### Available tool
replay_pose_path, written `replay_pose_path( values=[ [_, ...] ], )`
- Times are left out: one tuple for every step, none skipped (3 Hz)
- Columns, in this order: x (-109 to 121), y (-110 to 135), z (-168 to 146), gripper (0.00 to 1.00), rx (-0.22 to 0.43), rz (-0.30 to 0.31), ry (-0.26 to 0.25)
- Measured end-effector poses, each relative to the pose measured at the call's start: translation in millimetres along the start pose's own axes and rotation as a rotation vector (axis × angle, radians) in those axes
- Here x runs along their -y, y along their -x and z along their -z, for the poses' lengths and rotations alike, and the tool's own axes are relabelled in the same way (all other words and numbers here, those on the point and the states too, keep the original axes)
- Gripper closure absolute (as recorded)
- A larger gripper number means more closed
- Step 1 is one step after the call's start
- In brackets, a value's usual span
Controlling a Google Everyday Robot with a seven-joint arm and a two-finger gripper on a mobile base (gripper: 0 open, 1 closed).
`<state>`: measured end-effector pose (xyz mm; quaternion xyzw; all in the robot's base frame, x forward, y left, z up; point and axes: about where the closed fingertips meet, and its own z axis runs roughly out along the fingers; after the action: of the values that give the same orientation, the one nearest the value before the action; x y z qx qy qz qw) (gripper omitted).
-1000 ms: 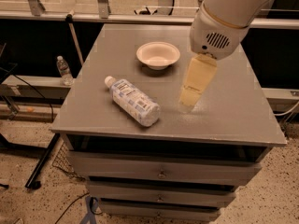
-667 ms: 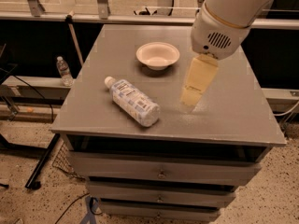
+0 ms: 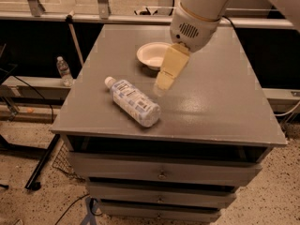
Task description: Place blue plastic bottle upright
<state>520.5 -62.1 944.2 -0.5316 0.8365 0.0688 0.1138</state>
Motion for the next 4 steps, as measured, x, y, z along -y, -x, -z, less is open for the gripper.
replay_pose_path(
  values=[
    [11, 17, -18, 0.00, -0.029, -0.128, 0.014],
    [9, 36, -38, 0.00, -0.084, -0.205, -0.017],
    [2, 54, -65, 0.00, -0.178, -0.274, -0.071],
    [1, 68, -80, 0.00, -0.194, -0.297, -0.103]
  ],
)
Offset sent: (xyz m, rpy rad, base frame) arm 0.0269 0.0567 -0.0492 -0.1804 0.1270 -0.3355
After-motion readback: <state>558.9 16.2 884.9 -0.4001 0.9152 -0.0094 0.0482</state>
